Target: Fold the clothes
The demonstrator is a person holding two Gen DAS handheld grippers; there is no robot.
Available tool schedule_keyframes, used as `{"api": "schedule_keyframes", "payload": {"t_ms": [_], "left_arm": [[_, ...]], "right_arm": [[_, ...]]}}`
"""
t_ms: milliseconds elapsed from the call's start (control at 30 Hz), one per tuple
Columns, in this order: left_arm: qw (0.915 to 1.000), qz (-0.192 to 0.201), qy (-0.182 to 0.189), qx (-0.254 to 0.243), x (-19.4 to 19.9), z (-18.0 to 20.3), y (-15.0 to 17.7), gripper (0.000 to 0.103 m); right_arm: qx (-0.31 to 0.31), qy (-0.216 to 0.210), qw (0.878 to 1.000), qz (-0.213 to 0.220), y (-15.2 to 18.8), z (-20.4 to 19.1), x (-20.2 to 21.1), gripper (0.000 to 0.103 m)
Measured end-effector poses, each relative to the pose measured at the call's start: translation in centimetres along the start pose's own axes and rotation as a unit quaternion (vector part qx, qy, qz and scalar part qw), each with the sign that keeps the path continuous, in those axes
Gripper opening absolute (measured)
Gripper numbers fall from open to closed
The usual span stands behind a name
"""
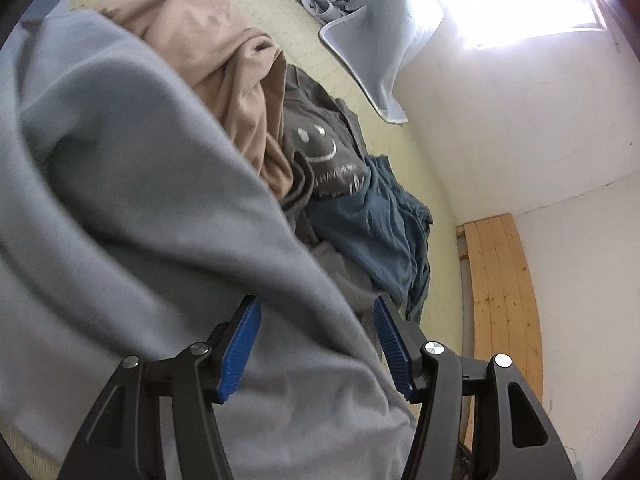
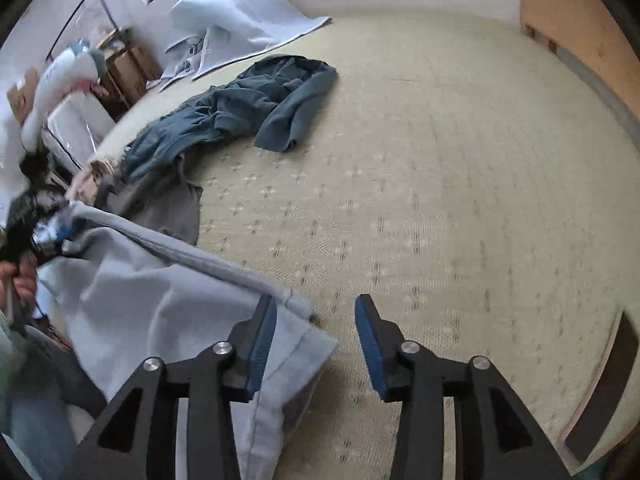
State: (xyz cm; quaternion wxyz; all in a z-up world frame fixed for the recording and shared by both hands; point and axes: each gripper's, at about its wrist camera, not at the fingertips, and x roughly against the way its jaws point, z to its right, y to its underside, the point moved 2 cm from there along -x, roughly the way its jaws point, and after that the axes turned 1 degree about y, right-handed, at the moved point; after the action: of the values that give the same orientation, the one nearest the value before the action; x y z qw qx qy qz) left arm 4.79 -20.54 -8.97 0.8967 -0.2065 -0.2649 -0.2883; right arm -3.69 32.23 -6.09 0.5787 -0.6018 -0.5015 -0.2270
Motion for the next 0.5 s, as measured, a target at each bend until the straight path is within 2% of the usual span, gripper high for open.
{"api": "schedule_keyframes", "payload": {"t_ms": [100,333,500], "left_arm": [[0.9999,0.001,-0.012,0.003,0.8,-0.2,0.8,0.062],[0.9982,0.007,-0.047,0.036,1.1,-2.1,0.7,0.062],[0.9954,-0.005,-0.068,0.067,0.8,-3.2,0.9,0.062]], "right_arm": [[-0.003,-0.027,0.999,-0.023,0.7,-0.3,-0.6,0.045],[0.040,-0.026,0.996,-0.080,2.3,-2.5,-4.1,0.045],[0.055,-0.030,0.994,-0.095,2.7,-3.2,-5.0,0.045]]}}
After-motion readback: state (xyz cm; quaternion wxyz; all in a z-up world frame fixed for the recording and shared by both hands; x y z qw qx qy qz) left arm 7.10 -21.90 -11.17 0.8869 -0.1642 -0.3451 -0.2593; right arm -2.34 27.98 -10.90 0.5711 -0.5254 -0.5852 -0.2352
